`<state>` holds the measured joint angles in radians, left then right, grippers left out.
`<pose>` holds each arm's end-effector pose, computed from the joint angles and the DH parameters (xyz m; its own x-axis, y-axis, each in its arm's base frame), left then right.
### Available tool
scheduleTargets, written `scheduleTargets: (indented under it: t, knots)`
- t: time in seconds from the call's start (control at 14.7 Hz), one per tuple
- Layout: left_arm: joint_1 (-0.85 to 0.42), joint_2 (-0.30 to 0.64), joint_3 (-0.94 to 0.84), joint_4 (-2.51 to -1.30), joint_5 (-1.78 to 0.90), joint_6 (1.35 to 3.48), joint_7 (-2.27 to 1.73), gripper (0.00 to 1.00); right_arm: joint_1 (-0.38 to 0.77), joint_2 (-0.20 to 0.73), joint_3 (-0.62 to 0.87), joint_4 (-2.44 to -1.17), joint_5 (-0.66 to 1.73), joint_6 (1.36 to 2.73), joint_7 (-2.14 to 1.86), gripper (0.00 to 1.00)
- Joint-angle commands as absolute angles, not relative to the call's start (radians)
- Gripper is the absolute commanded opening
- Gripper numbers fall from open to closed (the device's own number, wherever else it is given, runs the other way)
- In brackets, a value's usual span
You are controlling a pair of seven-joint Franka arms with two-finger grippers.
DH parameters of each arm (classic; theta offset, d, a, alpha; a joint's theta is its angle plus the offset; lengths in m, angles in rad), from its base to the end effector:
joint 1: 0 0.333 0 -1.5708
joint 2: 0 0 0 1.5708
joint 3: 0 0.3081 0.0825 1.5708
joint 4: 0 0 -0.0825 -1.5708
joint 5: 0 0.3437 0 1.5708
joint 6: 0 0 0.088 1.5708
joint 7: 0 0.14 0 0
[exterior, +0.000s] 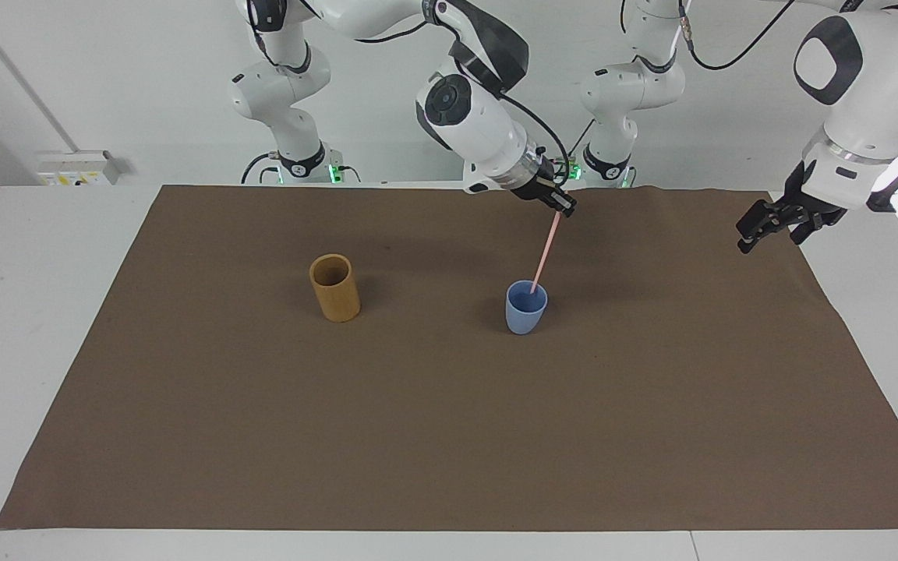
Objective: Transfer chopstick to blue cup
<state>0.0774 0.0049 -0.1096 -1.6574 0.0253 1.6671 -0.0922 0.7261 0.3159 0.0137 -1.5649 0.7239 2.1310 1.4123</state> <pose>0.5223 -0.0134 0.5519 0.9983 0.0575 0.0071 0.0577 -0.9980 -0.0241 0.4503 0.4739 0.4775 0.4949 -0.6216 -0.6072 -0.8560 -0.4688 -0.2178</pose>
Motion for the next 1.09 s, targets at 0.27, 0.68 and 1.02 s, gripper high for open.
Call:
scheduleTargets:
  t: [0.27,0.68,1.02]
  knots:
    - [0.083,0.002,-0.110,-1.664,0.028,1.681,-0.087,1.00,0.652,0.290,0.012,-1.589,0.664,2.137,1.335,1.00]
    - [0.083,0.002,-0.110,-1.663,0.029,1.681,-0.087,1.00,0.462,0.226,0.008,-1.491,0.412,1.929,1.060,1.00]
    - [0.083,0.002,-0.110,-1.663,0.029,1.681,-0.087,1.00,0.313,0.114,0.006,-1.497,0.060,1.630,0.587,1.00]
